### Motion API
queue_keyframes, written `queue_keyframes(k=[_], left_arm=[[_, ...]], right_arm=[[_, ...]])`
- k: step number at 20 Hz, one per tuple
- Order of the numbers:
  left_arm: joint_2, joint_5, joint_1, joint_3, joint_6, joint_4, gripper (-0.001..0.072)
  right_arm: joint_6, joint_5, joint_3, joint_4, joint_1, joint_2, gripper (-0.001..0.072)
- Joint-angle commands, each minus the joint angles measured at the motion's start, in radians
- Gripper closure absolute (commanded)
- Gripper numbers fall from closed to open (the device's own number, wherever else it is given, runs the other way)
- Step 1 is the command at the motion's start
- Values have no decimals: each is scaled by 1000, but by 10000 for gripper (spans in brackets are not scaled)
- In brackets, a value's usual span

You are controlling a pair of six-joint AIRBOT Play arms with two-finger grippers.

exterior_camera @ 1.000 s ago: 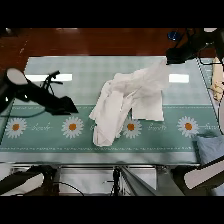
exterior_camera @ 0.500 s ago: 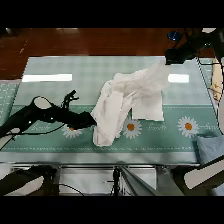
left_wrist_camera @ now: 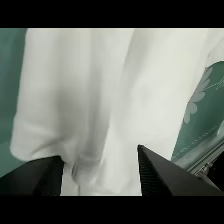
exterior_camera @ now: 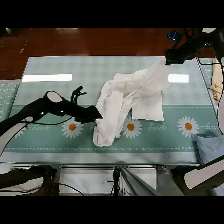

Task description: Fold the shirts.

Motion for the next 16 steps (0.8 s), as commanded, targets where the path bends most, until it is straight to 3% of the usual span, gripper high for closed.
queue_keyframes(k=[1,2,4,5,10,16], left_arm=[[-101,-32,-46,95,-14,-1,147],[-128,-45,-56,111,-14,0,175],[-166,-70,-64,131,-4,-1,587],[-165,-74,-64,133,19,-1,668],[-81,-129,-16,215,35,4,669],[200,-183,138,483,34,5,670]], right_arm=[[0,5,1,0,-1,0,689],[0,7,1,0,-1,0,688],[-3,10,1,0,-1,1,688],[-3,13,1,0,-1,1,689],[-4,14,1,5,-1,15,688],[-3,-26,16,114,-1,185,688]])
